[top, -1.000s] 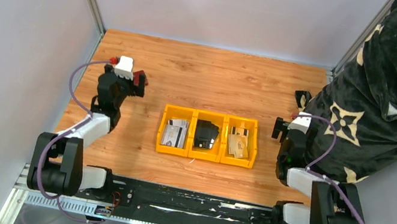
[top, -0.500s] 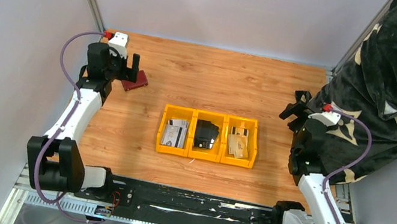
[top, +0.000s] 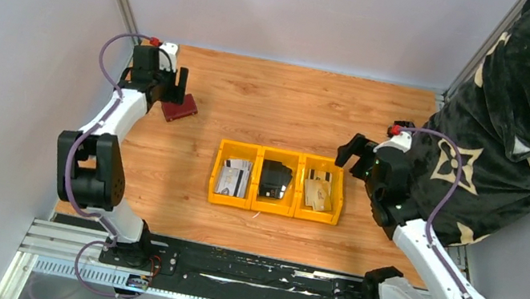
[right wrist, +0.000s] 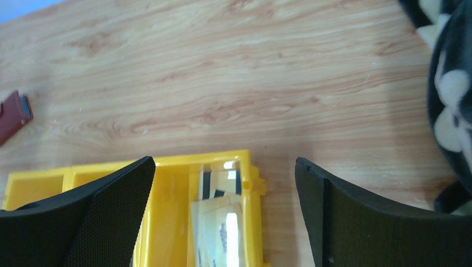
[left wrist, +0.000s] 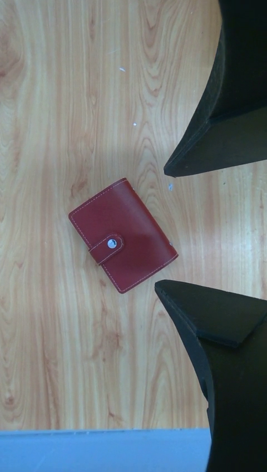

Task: Take the credit cards out of the card holder
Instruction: Pick up the card holder from the center of the board.

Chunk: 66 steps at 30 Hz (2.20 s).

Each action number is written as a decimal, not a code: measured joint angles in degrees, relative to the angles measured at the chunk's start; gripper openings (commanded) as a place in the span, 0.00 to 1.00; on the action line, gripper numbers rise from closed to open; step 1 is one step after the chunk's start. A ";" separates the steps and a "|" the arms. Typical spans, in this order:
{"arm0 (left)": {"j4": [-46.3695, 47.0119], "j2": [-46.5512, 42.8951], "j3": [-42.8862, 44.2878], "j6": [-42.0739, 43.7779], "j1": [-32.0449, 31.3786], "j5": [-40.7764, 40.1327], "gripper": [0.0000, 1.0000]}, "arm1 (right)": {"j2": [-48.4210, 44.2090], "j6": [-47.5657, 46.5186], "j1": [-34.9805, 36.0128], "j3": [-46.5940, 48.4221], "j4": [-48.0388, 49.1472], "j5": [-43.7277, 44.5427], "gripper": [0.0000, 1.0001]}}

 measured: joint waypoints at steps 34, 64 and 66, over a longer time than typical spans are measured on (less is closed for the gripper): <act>-6.03 26.75 18.34 -8.66 5.27 -3.89 0.64 | 22.99 0.70 29.22 11.65 -7.82 13.33 0.90; -10.43 29.51 20.06 -14.43 9.77 10.82 0.56 | 18.58 3.93 29.99 9.90 -12.09 14.86 0.91; -10.40 29.51 19.96 -14.78 10.14 12.22 0.55 | 18.58 4.15 29.99 9.90 -12.24 14.82 0.90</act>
